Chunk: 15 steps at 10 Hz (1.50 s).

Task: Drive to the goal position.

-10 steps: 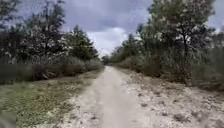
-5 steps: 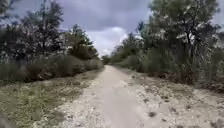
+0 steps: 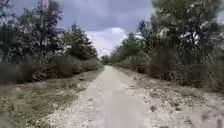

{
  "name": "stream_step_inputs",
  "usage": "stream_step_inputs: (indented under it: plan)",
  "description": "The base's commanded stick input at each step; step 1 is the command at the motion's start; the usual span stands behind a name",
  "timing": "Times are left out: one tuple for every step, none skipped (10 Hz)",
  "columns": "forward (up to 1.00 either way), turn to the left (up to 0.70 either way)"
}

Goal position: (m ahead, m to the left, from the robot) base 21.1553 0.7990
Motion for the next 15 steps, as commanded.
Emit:
stream_step_inputs:
  plan:
    - [0.50,-0.10]
    - [0.50,-0.43]
    - [0.50,-0.38]
    - [0.50,-0.02]
    - [0.50,0.01]
    - [0.50,0.01]
    - [0.50,0.01]
    - [0.50,0.01]
    - [0.50,0.01]
    - [0.50,0.01]
    - [0.50,0.01]
    - [0.50,0.01]
    - [0.50,0.01]
    - [0.50,0.01]
    - [0.50,0.01]
